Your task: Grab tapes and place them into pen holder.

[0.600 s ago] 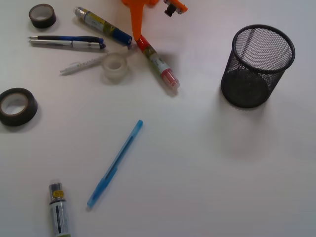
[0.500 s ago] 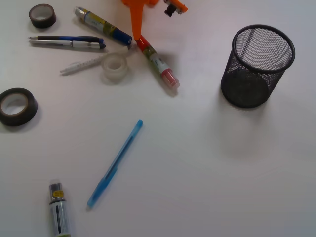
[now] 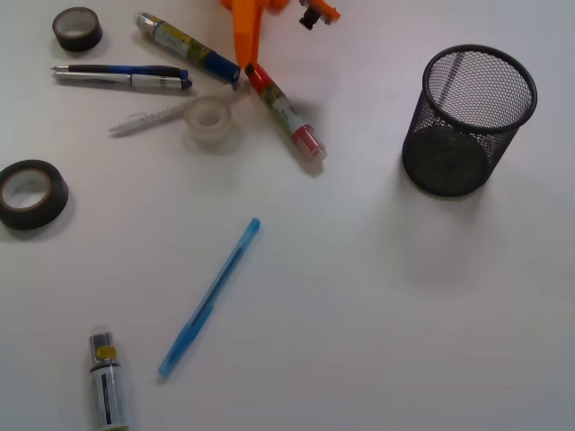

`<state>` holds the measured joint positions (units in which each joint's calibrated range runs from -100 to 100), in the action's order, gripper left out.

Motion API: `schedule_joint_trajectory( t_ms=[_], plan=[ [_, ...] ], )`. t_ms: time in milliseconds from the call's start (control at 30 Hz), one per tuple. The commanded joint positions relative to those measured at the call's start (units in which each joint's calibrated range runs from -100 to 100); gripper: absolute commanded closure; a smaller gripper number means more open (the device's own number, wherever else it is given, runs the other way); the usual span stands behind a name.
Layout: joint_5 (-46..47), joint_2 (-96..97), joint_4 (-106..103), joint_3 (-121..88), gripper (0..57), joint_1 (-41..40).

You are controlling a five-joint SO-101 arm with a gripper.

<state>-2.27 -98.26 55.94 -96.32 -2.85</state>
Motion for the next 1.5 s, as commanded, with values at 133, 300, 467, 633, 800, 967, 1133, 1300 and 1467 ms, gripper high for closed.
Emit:
schedule_joint_trajectory(
  t_ms=[133,300,467,633,800,967,1133,1300,1467],
  plan=[
    [-0.1,3.0,7.1,25.7,22.7,4.5],
    [-0.2,21.5,10.6,42.8,22.7,11.6],
    [-5.9,47.2,11.7,57.9,22.8,18.6],
    [-11.7,66.5,13.4,67.0,22.8,21.3],
    [-11.4,85.1,10.1,77.8,22.8,20.5],
    [-10.7,105.9,17.3,98.9,22.8,21.7],
    [-9.8,125.6,28.3,125.7,22.8,23.1],
    [-9.2,142.1,37.1,150.3,22.8,24.6],
    [-9.1,154.4,42.8,167.5,22.8,26.8]
  ],
)
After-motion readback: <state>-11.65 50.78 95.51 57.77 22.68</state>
